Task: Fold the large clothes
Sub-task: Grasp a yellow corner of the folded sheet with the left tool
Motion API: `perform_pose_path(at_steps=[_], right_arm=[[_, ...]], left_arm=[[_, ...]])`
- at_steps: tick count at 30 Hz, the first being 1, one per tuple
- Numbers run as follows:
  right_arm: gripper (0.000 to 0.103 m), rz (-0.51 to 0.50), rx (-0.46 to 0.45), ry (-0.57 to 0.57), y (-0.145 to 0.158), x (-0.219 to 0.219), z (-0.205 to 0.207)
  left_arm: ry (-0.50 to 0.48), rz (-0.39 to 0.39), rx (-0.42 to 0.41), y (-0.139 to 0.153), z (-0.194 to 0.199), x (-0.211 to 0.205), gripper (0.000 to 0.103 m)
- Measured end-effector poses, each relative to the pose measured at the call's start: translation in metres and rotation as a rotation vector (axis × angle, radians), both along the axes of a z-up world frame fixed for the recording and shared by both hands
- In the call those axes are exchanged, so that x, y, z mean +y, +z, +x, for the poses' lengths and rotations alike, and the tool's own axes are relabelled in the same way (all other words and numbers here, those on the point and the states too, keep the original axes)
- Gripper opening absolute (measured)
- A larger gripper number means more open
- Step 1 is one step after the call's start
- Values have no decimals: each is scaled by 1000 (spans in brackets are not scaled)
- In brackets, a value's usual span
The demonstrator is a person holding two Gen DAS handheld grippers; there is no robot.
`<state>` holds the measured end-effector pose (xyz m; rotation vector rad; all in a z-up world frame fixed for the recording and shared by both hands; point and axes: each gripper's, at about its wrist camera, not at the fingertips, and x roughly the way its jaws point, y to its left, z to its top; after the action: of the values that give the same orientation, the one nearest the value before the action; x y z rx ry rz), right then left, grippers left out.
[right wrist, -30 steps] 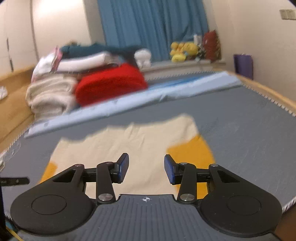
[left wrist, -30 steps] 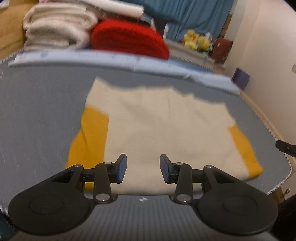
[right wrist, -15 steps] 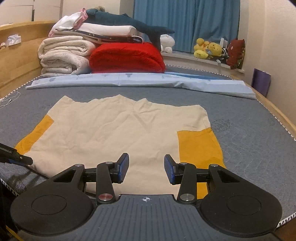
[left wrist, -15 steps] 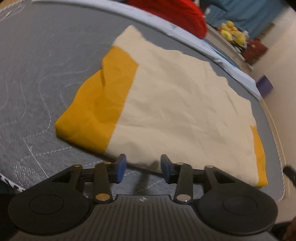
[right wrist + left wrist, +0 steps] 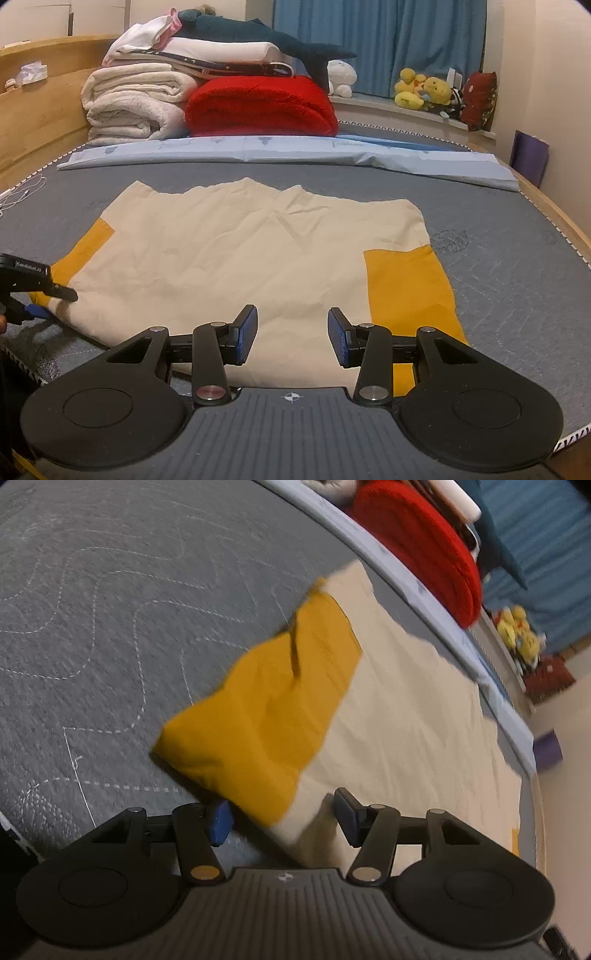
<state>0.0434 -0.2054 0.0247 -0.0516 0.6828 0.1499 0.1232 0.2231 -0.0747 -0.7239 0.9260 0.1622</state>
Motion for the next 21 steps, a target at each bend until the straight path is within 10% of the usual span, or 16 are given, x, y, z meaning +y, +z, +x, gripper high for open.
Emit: perform_pose_path(at_steps=[10, 15, 21], right_arm=[[44, 14, 15, -11, -5, -2, 1], [44, 15, 16, -5, -6, 3, 2], [44, 15, 27, 2, -9, 16, 8]], left_arm=[[89, 12, -59, -1, 17, 2, 62], [81, 35, -78, 1, 24, -3, 28], [44, 101, -119, 21, 24, -15, 20]])
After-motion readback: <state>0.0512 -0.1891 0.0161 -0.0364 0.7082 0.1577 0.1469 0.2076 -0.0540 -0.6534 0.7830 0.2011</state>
